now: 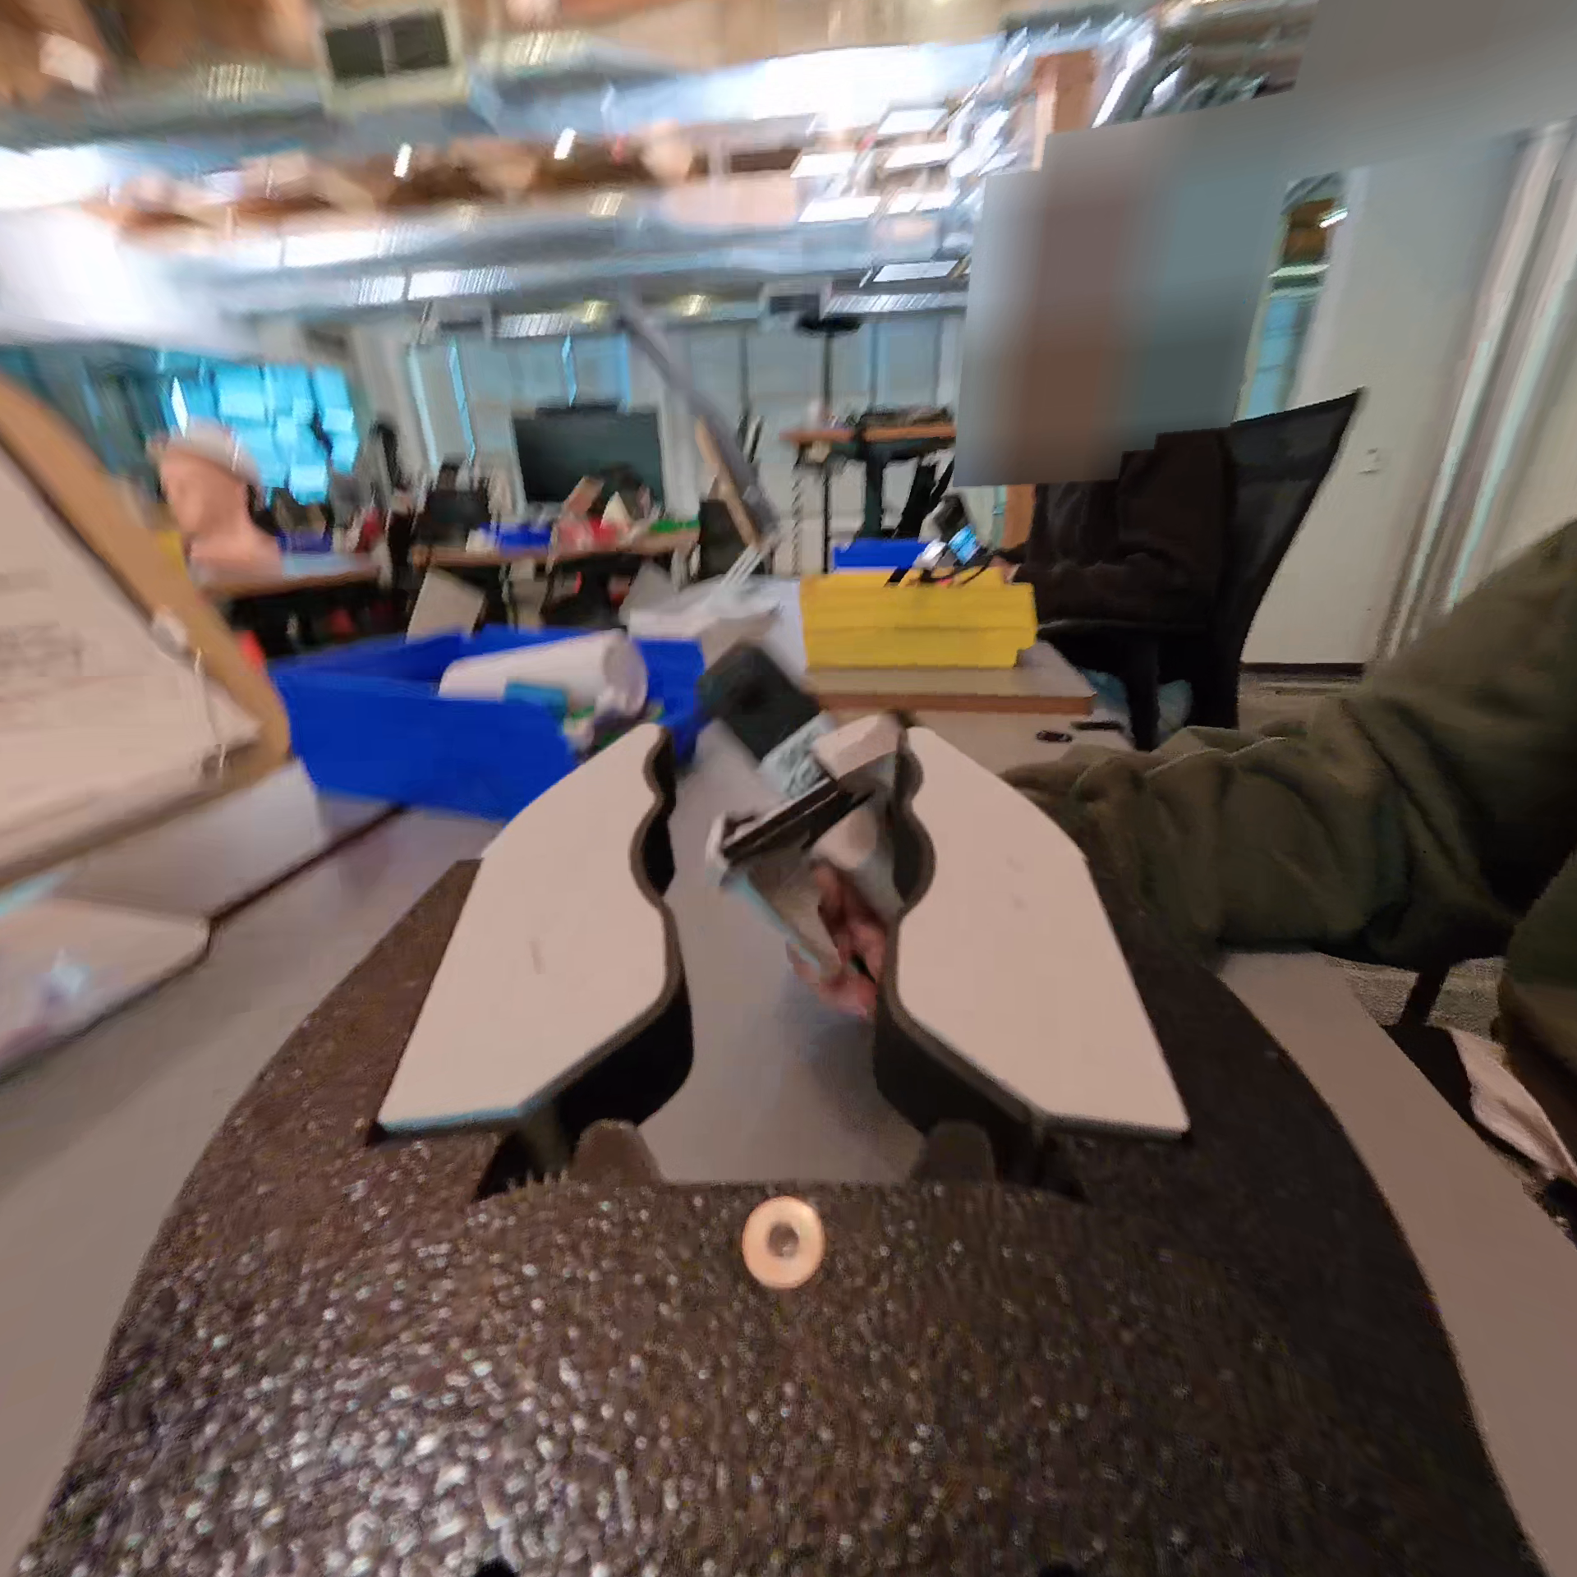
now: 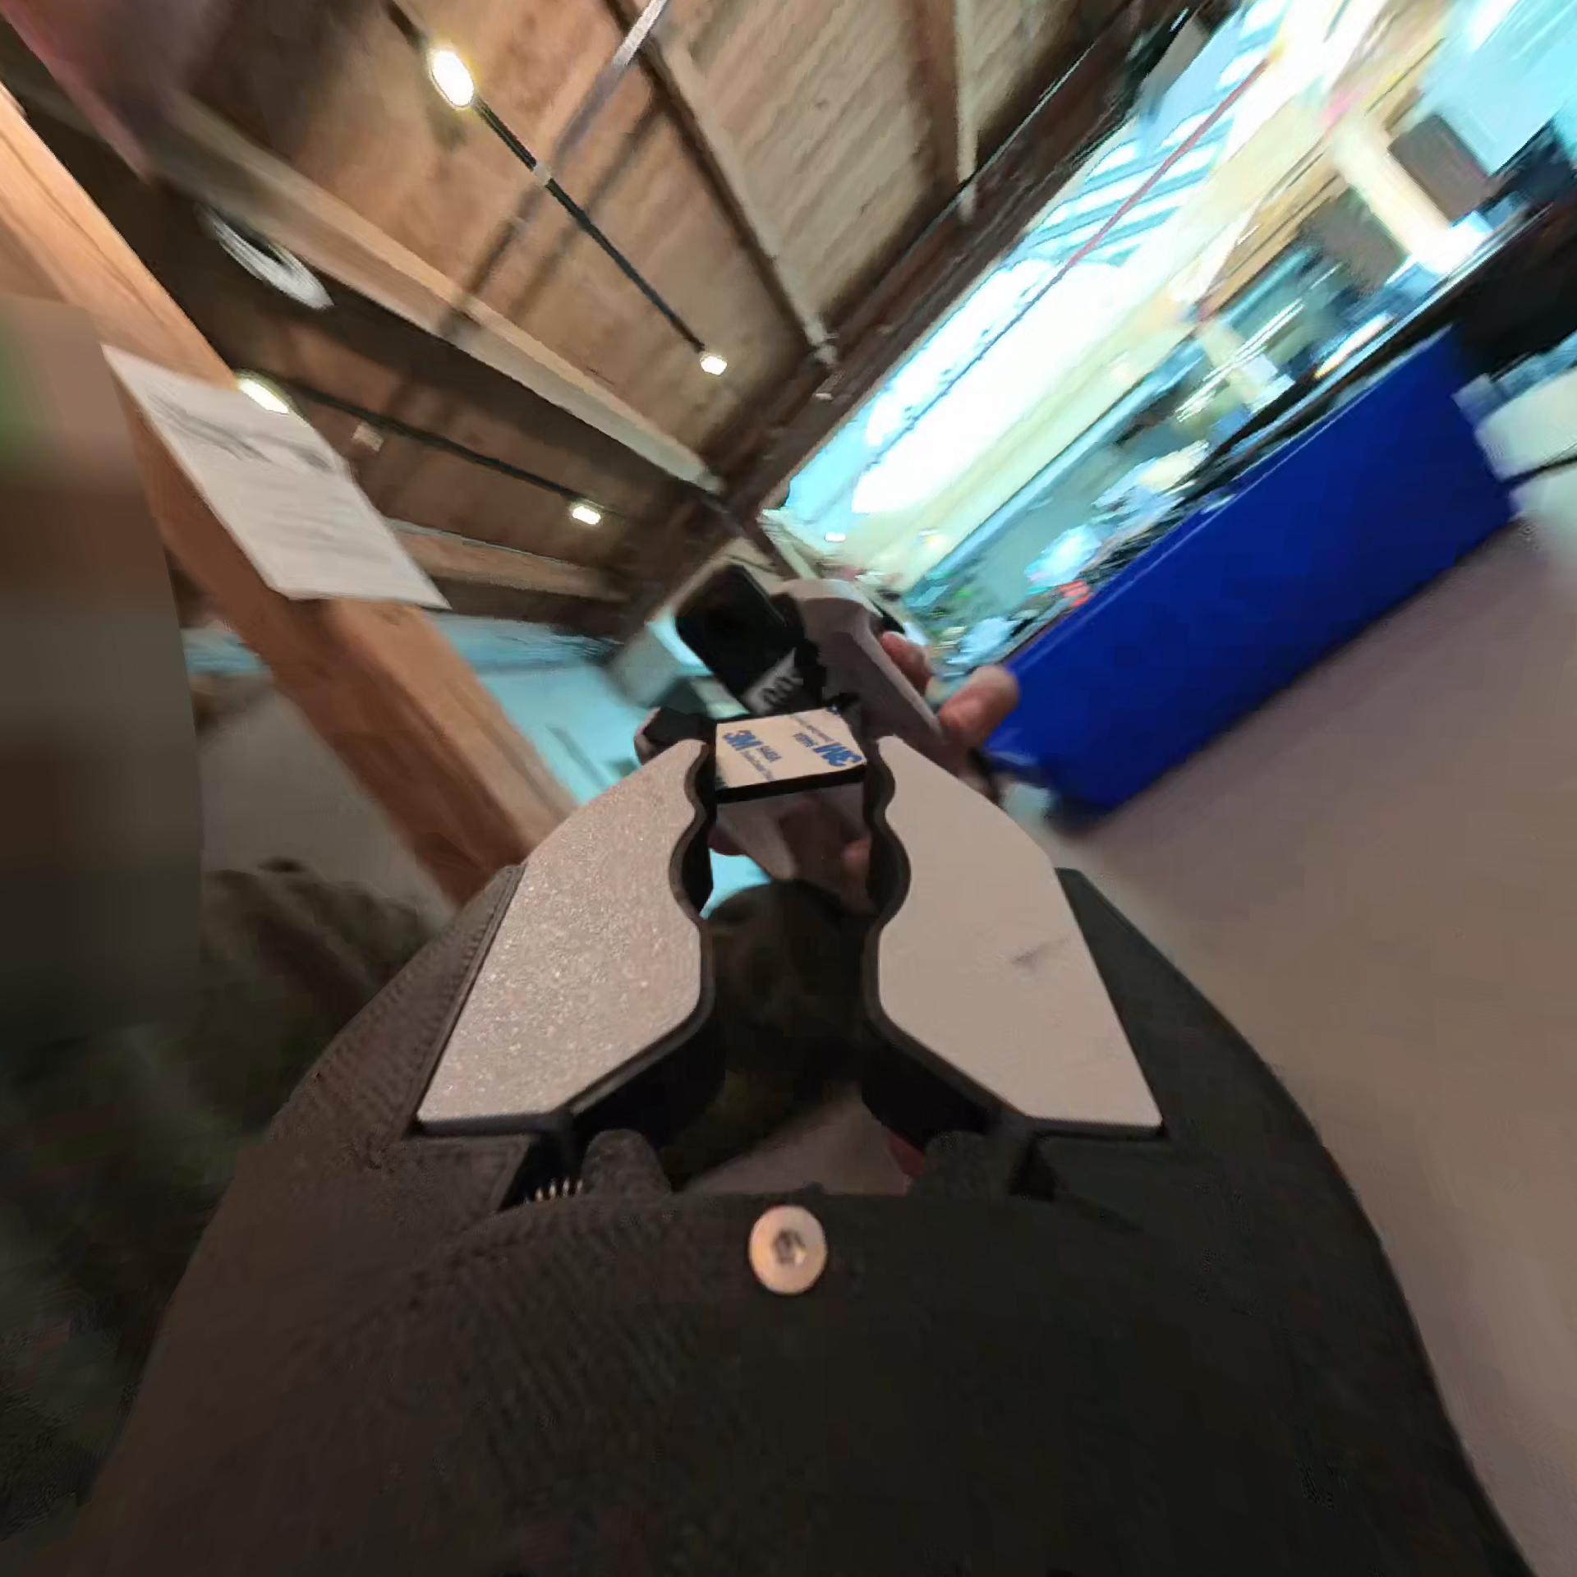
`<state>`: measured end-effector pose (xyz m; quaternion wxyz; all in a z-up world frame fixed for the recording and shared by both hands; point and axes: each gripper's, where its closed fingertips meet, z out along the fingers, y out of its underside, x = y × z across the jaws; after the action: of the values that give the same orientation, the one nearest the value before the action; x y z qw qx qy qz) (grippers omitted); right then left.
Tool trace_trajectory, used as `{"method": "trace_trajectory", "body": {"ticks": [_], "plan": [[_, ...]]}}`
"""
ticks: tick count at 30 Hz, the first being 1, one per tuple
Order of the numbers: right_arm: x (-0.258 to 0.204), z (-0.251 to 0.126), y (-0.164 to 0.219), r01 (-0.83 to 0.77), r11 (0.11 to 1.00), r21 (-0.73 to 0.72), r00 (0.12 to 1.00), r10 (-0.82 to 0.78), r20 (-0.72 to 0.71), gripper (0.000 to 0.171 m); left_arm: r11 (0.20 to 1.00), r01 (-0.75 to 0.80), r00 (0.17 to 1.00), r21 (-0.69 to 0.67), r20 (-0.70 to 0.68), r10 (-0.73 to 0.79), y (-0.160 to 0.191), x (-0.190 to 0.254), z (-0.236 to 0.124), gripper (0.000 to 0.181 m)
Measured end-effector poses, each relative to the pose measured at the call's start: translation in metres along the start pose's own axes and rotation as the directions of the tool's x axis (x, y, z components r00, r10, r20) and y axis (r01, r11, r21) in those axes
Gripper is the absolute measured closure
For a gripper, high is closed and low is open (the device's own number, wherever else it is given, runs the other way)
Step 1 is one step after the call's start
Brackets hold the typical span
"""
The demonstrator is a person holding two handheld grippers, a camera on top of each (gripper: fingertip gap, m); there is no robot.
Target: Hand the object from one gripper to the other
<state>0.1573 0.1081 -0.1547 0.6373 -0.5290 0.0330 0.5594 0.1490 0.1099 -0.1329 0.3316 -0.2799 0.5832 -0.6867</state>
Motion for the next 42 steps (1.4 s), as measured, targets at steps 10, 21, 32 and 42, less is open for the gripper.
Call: {"method": "trace_trajectory", "body": {"ticks": [10,21,32,42], "plan": [[-0.001,-0.014,-0.01,0.617,0.758,-0.21,0.745,-0.649,-0.152,0.138,0.973,0.015,1.0,-0.231,0.026,-0.009,0.039,-0.005,0.006,0.135],[-0.006,-0.008,0.013,0.667,0.685,-0.294,0.706,-0.707,-0.045,0.139,0.981,-0.017,0.998,-0.194,-0.07,0.003,0.032,0.01,0.005,0.143],[-0.012,-0.005,0.014,0.663,0.704,-0.254,0.722,-0.691,-0.031,0.139,0.979,-0.042,0.994,-0.199,-0.103,0.021,0.035,0.016,0.006,0.148],[0.001,-0.016,0.013,0.816,0.431,-0.384,0.453,-0.891,-0.037,0.114,0.966,0.18,0.981,-0.187,-0.036,-0.19,0.034,-0.001,0.005,0.148]]}}
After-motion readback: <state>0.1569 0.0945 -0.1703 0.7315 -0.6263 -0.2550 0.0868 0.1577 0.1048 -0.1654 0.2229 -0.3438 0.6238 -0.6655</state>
